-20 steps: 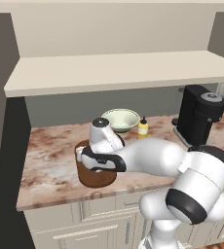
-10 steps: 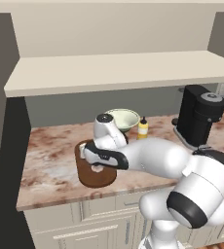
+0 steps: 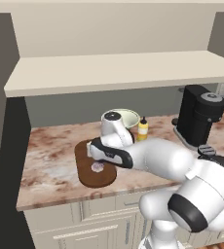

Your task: Open the cabinet. Place the bowl and condiment on the counter. Then place the lime and garlic on the cutting board.

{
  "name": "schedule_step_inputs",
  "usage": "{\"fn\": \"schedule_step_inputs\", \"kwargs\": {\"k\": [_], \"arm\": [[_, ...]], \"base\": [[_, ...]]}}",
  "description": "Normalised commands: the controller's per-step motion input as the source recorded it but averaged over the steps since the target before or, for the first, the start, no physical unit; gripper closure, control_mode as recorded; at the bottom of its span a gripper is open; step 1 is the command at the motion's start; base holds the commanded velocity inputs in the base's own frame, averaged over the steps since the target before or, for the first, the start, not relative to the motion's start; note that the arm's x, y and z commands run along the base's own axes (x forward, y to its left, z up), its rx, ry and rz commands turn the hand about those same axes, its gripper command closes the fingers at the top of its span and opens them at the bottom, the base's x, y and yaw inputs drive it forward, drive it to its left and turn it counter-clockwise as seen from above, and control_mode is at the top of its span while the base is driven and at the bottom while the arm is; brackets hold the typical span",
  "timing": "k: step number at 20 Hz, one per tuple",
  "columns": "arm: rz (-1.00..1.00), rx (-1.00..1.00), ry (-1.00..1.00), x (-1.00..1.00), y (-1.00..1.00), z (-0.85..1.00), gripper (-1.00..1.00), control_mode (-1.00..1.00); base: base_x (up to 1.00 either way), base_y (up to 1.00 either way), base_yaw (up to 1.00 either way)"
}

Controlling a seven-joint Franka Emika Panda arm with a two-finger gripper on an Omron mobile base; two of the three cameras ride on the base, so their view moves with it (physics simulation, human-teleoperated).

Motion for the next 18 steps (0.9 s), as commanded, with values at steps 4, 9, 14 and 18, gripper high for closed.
{"fn": "schedule_step_inputs", "kwargs": {"k": [4,9,14,18], "arm": [[-0.01,0.00,0.00,0.00,-0.30,0.00,-1.00,-1.00],[-0.01,0.00,0.00,0.00,-0.28,0.00,-1.00,-1.00],[-0.01,0.00,0.00,0.00,-0.32,0.00,-1.00,-1.00],[-0.02,0.00,0.00,0.00,-0.32,0.00,-1.00,-1.00]], "base": [[0.00,0.00,0.00],[0.00,0.00,0.00],[0.00,0.00,0.00],[0.00,0.00,0.00]]}}
